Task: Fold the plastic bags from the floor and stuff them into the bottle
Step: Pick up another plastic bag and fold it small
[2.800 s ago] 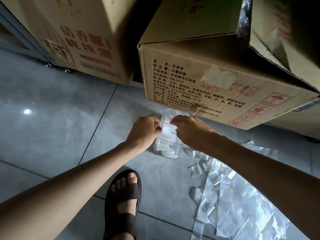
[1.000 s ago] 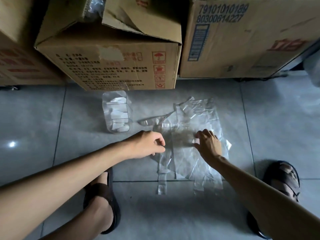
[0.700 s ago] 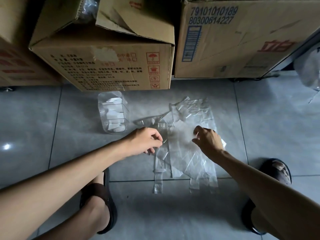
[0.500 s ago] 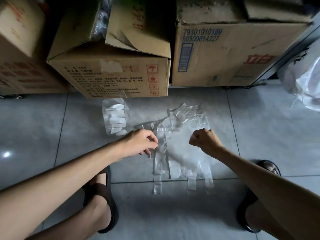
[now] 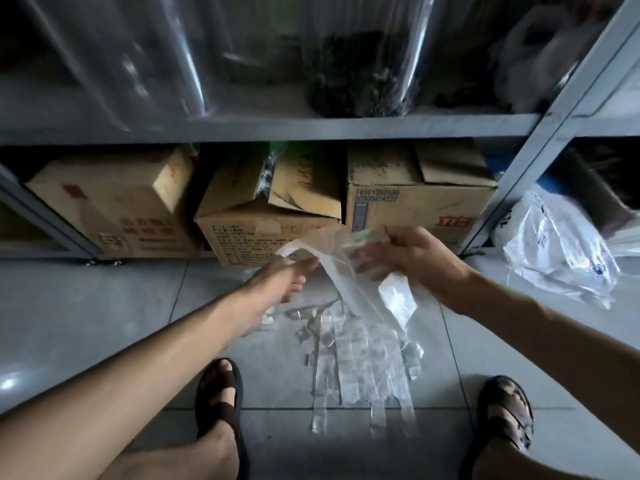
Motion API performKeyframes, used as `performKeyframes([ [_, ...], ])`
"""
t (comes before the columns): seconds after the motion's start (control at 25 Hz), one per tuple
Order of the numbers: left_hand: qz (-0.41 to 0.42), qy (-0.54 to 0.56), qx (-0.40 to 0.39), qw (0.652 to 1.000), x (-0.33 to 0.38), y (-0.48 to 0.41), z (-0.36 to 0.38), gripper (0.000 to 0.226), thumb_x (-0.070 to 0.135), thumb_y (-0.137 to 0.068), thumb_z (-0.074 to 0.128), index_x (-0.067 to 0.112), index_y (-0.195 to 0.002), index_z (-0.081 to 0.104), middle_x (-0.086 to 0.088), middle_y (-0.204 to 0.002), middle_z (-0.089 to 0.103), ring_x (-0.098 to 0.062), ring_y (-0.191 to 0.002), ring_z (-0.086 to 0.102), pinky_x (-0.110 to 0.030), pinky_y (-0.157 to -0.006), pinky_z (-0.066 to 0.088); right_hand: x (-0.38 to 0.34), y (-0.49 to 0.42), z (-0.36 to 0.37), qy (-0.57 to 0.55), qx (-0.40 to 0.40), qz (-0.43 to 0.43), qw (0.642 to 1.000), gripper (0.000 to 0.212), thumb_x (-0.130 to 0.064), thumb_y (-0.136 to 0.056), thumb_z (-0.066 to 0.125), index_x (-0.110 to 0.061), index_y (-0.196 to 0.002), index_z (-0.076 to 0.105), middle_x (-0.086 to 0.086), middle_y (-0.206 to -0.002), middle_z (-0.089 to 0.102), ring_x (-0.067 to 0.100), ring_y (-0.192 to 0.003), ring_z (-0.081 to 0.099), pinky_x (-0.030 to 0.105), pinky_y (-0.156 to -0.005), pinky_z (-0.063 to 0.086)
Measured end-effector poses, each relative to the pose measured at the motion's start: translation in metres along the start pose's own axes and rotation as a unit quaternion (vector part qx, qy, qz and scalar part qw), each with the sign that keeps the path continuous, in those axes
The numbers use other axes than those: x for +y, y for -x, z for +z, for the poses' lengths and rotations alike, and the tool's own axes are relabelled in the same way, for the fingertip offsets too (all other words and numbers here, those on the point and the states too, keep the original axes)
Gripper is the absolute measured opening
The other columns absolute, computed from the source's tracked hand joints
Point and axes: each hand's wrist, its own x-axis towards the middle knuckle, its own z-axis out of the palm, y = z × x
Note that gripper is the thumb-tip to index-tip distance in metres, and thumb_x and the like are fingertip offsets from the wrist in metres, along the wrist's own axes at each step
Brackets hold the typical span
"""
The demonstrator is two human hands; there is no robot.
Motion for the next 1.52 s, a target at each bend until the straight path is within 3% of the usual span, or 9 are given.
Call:
performKeyframes([
  [0.16, 0.006, 0.176, -0.056, 0.983, 0.037, 0.036, -0.007, 0.1, 0.066, -0.071, 0.058, 0.009, -0.15, 0.037, -0.013, -0.15, 0.047, -0.024, -0.137, 0.047, -0.039, -0.117, 0.032, -0.066, 0.035, -0.002, -0.138, 0.015, 0.016, 0.99, 0.023, -0.011, -0.094, 0.059, 0.003, -0.11, 0.066, 0.015, -0.101, 0.075, 0.019, -0.082, 0.073, 0.022, -0.066, 0.058],
  [0.28, 0.05, 0.242, -0.077, 0.966, 0.058, 0.053, -0.001, 0.069, 0.053, -0.083, 0.058, 0.011, -0.137, 0.054, -0.009, -0.133, 0.062, -0.022, -0.126, 0.058, -0.041, -0.113, 0.038, -0.077, 0.048, -0.004, -0.181, 0.041, 0.027, 0.982, 0.03, -0.013, -0.092, 0.059, 0.007, -0.114, 0.064, 0.015, -0.102, 0.074, 0.021, -0.082, 0.073, 0.028, -0.074, 0.061],
  [0.4, 0.061, 0.298, -0.033, 0.952, 0.069, 0.055, 0.004, 0.012, 0.026, -0.086, 0.067, 0.016, -0.086, 0.074, -0.004, -0.087, 0.078, -0.014, -0.082, 0.075, -0.035, -0.091, 0.054, -0.07, 0.055, -0.004, -0.182, 0.098, 0.05, 0.977, 0.031, -0.016, -0.09, 0.065, 0.007, -0.111, 0.066, 0.02, -0.101, 0.073, 0.023, -0.08, 0.071, 0.029, -0.067, 0.061],
  [0.64, 0.167, 0.116, 0.123, 0.971, 0.081, 0.051, -0.007, 0.026, 0.042, -0.079, 0.073, 0.018, -0.089, 0.077, -0.006, -0.096, 0.078, -0.035, -0.095, 0.072, -0.054, -0.096, 0.053, -0.052, 0.049, -0.004, -0.187, 0.102, 0.07, 0.974, 0.037, -0.023, -0.085, 0.065, 0.001, -0.113, 0.068, 0.017, -0.105, 0.074, 0.022, -0.085, 0.072, 0.032, -0.073, 0.061],
  [0.8, 0.201, 0.11, 0.112, 0.967, 0.088, 0.051, -0.008, 0.035, 0.045, -0.076, 0.071, 0.016, -0.095, 0.075, -0.011, -0.099, 0.077, -0.04, -0.094, 0.072, -0.059, -0.094, 0.053, -0.053, 0.044, -0.007, -0.207, 0.126, 0.063, 0.968, 0.028, -0.019, -0.099, 0.051, 0.002, -0.109, 0.067, 0.018, -0.106, 0.074, 0.025, -0.09, 0.071, 0.036, -0.084, 0.06],
  [1.08, 0.164, 0.097, 0.022, 0.982, 0.09, 0.057, -0.015, 0.056, 0.04, -0.072, 0.081, 0.0, -0.11, 0.068, -0.013, -0.103, 0.076, -0.034, -0.093, 0.073, -0.051, -0.088, 0.058, -0.053, 0.043, -0.008, -0.253, 0.205, 0.042, 0.944, 0.021, -0.014, -0.099, 0.054, 0.002, -0.101, 0.067, 0.015, -0.091, 0.074, 0.019, -0.074, 0.073, 0.029, -0.068, 0.062],
  [1.2, 0.158, 0.08, -0.015, 0.984, 0.087, 0.06, -0.016, 0.034, 0.019, -0.077, 0.075, 0.003, -0.107, 0.073, -0.013, -0.099, 0.077, -0.024, -0.084, 0.075, -0.03, -0.066, 0.062, -0.053, 0.046, -0.01, -0.256, 0.206, 0.041, 0.944, 0.02, -0.014, -0.099, 0.054, 0.001, -0.098, 0.067, 0.009, -0.082, 0.073, 0.015, -0.07, 0.071, 0.028, -0.067, 0.061],
  [1.4, 0.166, 0.057, 0.029, 0.984, 0.085, 0.057, -0.019, 0.01, 0.008, -0.084, 0.072, 0.012, -0.091, 0.078, -0.011, -0.09, 0.078, -0.023, -0.083, 0.074, -0.031, -0.065, 0.061, -0.054, 0.051, -0.015, -0.218, 0.148, 0.055, 0.963, 0.024, -0.018, -0.091, 0.06, 0.001, -0.101, 0.068, 0.018, -0.096, 0.075, 0.025, -0.081, 0.074, 0.032, -0.071, 0.062],
  [1.52, 0.161, 0.059, 0.035, 0.985, 0.086, 0.057, -0.02, 0.009, 0.01, -0.083, 0.074, 0.013, -0.09, 0.079, -0.019, -0.097, 0.076, -0.038, -0.097, 0.072, -0.046, -0.083, 0.06, -0.054, 0.054, -0.02, -0.185, 0.118, 0.061, 0.974, 0.015, -0.015, -0.081, 0.066, -0.001, -0.087, 0.067, 0.013, -0.086, 0.074, 0.02, -0.074, 0.071, 0.03, -0.072, 0.062],
])
